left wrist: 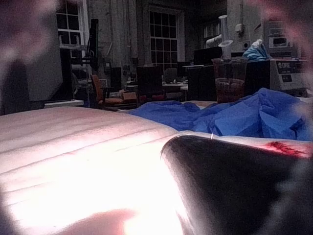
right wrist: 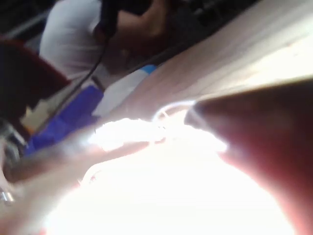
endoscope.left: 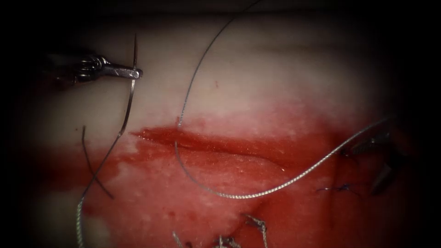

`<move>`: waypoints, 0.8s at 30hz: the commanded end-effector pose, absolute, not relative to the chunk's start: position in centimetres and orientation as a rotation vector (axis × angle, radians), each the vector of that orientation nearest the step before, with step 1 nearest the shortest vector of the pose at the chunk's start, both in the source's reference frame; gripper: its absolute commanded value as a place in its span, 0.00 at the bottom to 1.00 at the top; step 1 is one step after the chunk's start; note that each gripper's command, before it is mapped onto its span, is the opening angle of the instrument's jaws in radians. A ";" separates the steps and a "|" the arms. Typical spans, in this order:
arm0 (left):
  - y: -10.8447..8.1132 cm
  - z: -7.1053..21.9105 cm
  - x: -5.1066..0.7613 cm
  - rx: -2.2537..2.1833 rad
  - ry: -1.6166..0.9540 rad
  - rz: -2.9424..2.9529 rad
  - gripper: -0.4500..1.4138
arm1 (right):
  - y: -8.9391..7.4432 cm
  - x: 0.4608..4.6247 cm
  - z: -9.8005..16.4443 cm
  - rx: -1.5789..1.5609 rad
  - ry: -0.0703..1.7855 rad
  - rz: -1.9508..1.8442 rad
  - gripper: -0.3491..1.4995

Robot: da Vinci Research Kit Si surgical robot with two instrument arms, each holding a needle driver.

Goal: Wound Closure

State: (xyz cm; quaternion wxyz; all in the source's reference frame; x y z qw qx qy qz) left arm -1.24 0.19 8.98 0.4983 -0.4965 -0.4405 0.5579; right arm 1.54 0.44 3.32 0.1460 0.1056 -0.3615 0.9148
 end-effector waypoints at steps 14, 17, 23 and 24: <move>0.3 8.9 -1.26 -1.216 -1.050 1.371 0.00 | 2.0 2.27 3.4 0.498 0.052 3.242 0.84; 0.3 8.9 -1.26 -1.216 -1.049 1.370 0.00 | 2.2 2.34 3.4 0.662 -0.003 3.329 0.60; 0.3 8.9 -1.26 -1.216 -1.049 1.370 0.00 | 2.0 2.55 3.3 0.982 -0.289 3.506 0.48; 0.3 8.9 -1.26 -1.216 -1.049 1.370 0.00 | 2.0 2.62 3.2 1.110 -0.521 3.501 0.45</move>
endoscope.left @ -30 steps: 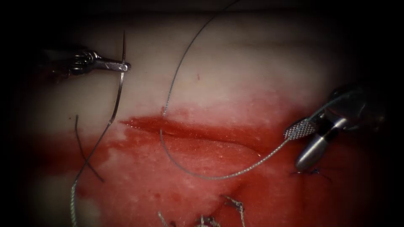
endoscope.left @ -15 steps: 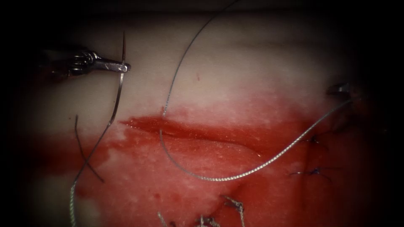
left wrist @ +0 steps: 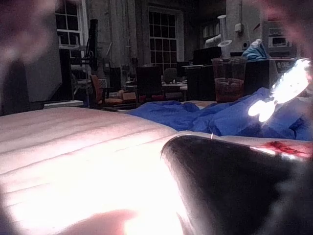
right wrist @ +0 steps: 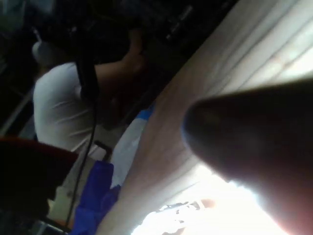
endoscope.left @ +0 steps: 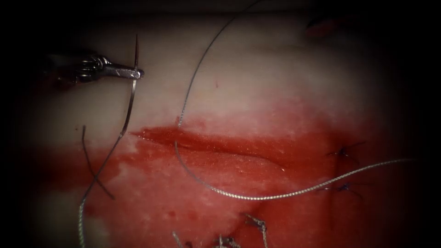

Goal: Wound Closure

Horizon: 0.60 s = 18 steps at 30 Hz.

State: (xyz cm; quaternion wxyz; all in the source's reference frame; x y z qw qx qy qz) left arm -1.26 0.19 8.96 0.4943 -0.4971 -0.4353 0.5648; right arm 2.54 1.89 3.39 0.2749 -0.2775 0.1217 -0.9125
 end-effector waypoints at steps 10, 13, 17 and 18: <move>0.3 8.9 -1.25 -1.216 -1.052 1.371 0.00 | 0.7 3.33 3.5 -0.453 1.064 -2.309 0.65; 0.3 8.9 -1.25 -1.216 -1.052 1.371 0.00 | 0.4 3.54 3.7 -0.381 1.086 -2.296 0.54; 0.3 8.9 -1.25 -1.213 -1.052 1.373 0.00 | 0.3 3.77 3.9 -0.351 1.098 -2.283 0.34; 0.3 8.9 -1.25 -1.213 -1.052 1.373 0.00 | 0.3 3.82 3.9 -0.341 1.115 -2.277 0.37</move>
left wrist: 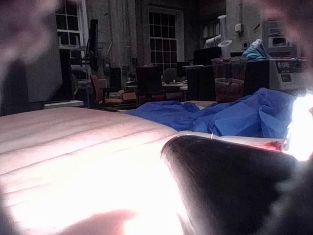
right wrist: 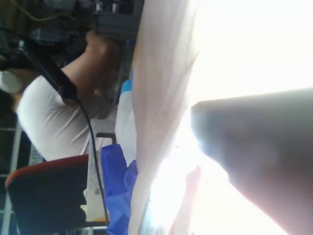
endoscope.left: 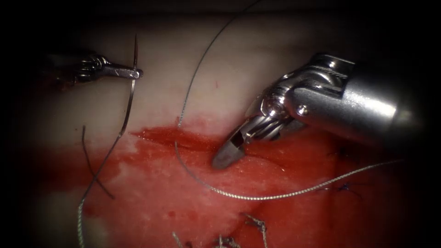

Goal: Wound Closure

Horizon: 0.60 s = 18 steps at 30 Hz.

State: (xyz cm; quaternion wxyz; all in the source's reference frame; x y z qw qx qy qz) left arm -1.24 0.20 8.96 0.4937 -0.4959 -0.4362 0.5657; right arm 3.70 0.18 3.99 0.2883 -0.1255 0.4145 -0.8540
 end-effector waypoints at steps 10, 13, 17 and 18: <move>0.3 8.9 -1.24 -1.213 -1.053 1.374 0.00 | 0.1 4.29 4.2 -0.233 1.203 -2.268 0.58; 0.3 8.9 -1.24 -1.213 -1.053 1.374 0.00 | 0.1 4.31 4.2 -0.192 1.199 -2.280 0.59; 0.3 8.9 -1.24 -1.213 -1.053 1.374 0.00 | 0.1 4.31 4.3 -0.064 1.146 -2.331 0.71; 0.3 8.9 -1.24 -1.213 -1.053 1.374 0.00 | 0.1 4.31 4.2 -0.031 1.128 -2.340 0.70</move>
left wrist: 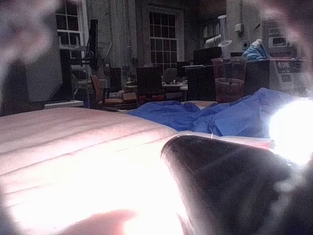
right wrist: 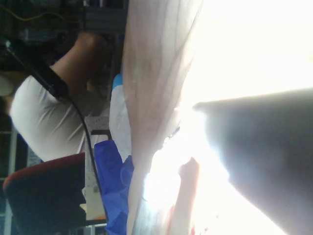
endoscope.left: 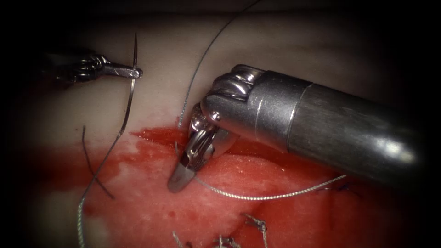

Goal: Wound Closure

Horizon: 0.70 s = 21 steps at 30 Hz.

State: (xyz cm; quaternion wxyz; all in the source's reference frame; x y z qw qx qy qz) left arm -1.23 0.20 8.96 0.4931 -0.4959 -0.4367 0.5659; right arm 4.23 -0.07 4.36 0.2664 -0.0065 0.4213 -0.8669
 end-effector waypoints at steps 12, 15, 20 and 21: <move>0.3 8.9 -1.25 -1.213 -1.052 1.372 0.00 | 0.3 4.02 4.0 0.009 1.114 -2.361 0.00; 0.3 8.9 -1.25 -1.213 -1.052 1.372 0.00 | 0.3 3.76 3.9 0.008 1.110 -2.397 0.00; 0.3 8.9 -1.25 -1.213 -1.051 1.372 0.00 | 0.2 2.96 4.0 0.042 1.084 -2.412 0.00; 0.3 8.9 -1.25 -1.213 -1.051 1.372 0.00 | 0.2 2.84 4.0 0.047 1.083 -2.404 0.00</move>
